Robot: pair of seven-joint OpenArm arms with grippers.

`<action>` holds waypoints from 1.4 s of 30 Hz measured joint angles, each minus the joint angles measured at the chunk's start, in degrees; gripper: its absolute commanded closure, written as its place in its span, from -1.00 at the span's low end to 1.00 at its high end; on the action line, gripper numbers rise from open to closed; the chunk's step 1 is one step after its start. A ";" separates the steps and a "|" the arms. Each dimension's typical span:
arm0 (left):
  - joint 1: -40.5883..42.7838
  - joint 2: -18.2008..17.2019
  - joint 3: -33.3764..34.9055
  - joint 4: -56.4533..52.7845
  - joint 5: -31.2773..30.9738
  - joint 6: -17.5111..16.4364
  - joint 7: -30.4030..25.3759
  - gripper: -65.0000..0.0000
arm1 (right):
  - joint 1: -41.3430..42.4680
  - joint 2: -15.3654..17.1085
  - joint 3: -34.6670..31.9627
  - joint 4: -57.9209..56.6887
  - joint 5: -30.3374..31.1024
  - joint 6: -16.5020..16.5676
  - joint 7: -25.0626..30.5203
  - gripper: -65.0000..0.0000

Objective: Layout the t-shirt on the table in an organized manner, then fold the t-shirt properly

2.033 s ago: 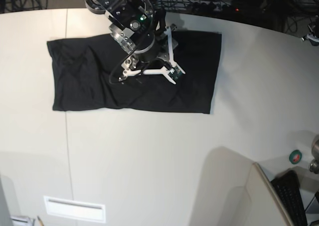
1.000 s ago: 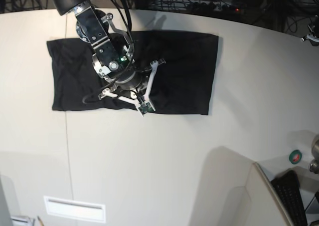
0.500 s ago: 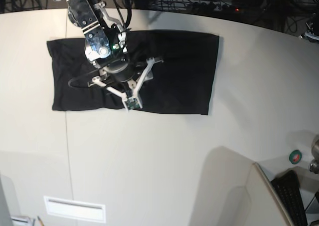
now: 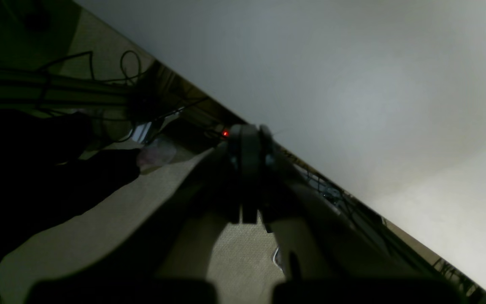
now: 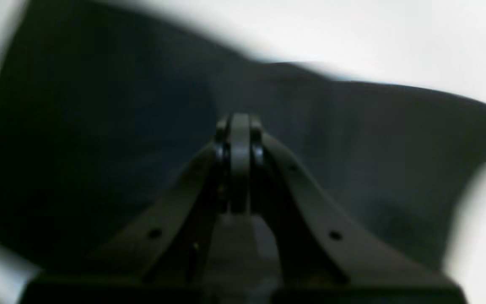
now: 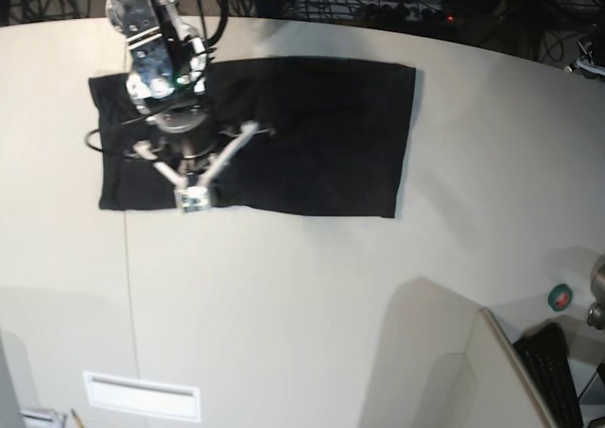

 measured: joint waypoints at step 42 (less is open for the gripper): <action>-15.54 3.82 42.38 -18.27 -0.57 -7.43 -25.75 1.00 | 5.70 1.05 39.17 -27.06 27.10 45.70 -7.78 -0.65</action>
